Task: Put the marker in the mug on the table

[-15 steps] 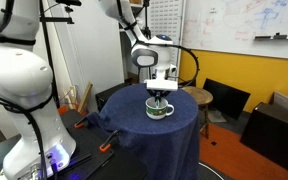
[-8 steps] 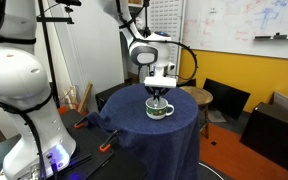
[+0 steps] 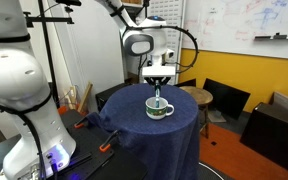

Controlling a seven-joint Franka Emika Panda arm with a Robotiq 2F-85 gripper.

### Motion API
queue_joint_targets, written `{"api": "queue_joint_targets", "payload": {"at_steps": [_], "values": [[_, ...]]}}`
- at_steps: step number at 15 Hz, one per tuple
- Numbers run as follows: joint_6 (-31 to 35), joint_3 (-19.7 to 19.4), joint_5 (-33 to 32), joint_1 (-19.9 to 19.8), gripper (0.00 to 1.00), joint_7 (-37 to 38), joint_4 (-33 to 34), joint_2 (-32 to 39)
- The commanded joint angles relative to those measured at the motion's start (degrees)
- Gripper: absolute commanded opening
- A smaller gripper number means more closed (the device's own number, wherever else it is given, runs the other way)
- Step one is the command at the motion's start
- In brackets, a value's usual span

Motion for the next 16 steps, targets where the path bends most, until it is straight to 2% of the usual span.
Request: {"api": "queue_joint_targets", "payload": {"at_steps": [1,8,16], "values": [[3.48,0.56,0.8,0.6,0.05,-0.21,-2.13,-4.43],[0.92,1.61,1.66,2.38,0.05,0.97,2.82,-5.48],[-1.96,6.46,3.37,6.6,0.05,6.12,12.39,-0.62]]}}
